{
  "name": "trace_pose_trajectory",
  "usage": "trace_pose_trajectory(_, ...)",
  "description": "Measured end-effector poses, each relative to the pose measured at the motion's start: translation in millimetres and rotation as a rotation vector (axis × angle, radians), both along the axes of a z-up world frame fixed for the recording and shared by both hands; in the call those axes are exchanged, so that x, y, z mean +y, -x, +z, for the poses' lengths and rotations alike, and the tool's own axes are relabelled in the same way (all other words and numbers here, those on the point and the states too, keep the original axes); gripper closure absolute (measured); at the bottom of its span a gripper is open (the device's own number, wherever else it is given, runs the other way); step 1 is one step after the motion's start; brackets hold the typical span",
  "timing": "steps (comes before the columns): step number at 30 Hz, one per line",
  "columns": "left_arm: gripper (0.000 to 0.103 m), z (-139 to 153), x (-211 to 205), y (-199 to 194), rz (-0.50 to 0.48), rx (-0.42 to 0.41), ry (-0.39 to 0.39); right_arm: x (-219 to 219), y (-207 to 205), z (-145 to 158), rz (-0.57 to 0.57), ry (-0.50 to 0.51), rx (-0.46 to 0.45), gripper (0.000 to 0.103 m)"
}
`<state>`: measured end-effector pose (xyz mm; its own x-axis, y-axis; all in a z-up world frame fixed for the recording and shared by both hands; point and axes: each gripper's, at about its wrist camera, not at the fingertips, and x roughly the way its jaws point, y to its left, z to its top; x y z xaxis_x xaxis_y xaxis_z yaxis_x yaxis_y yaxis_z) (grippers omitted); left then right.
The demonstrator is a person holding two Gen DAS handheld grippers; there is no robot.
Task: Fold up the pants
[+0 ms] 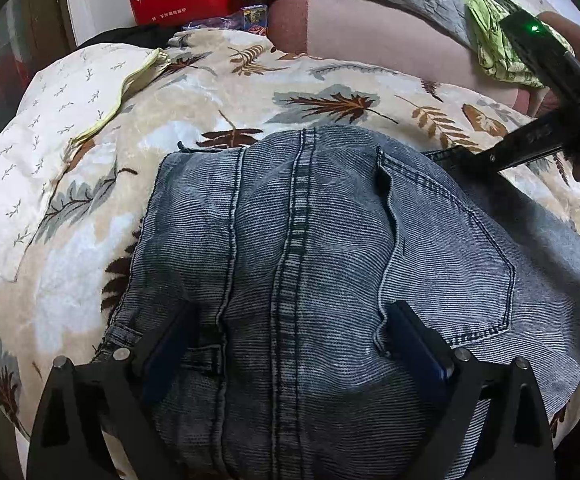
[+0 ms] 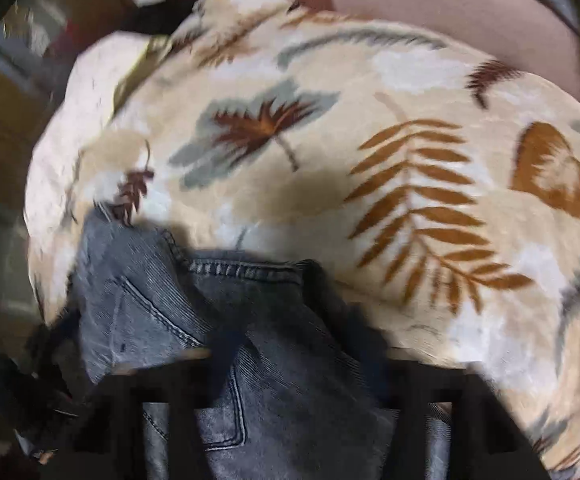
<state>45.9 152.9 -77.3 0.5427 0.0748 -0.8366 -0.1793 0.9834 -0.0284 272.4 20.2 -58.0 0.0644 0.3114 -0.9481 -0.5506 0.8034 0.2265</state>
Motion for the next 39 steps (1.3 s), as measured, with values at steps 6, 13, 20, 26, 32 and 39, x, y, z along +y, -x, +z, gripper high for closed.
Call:
trace_pose_trajectory(6, 0.004, -2, -2, -3, 0.003, -0.001, -0.025, 7, -9, 2, -0.010, 0.121, -0.141, 0.101)
trace_pose_trajectory(13, 0.003, -1, -3, 0, 0.007, -0.013, -0.025, -1, -16, -19, -0.105, 0.097, -0.122, 0.098)
trace_pose_trajectory(20, 0.003, 9, 3, 8, 0.048, -0.068, 0.012, -67, 18, 46, -0.254, -0.129, -0.147, 0.098)
trace_pose_trajectory(26, 0.003, 3, 1, 6, 0.049, -0.054, -0.013, -70, 50, 5, -0.272, -0.192, 0.014, 0.095)
trace_pose_trajectory(32, 0.003, 11, -1, 13, 0.047, -0.077, -0.049, -111, 59, 0, -0.406, -0.310, 0.048, 0.093)
trace_pose_trajectory(39, 0.003, 27, -19, 26, -0.003, -0.103, -0.071, -216, 141, 38, -0.492, -0.338, -0.038, 0.092)
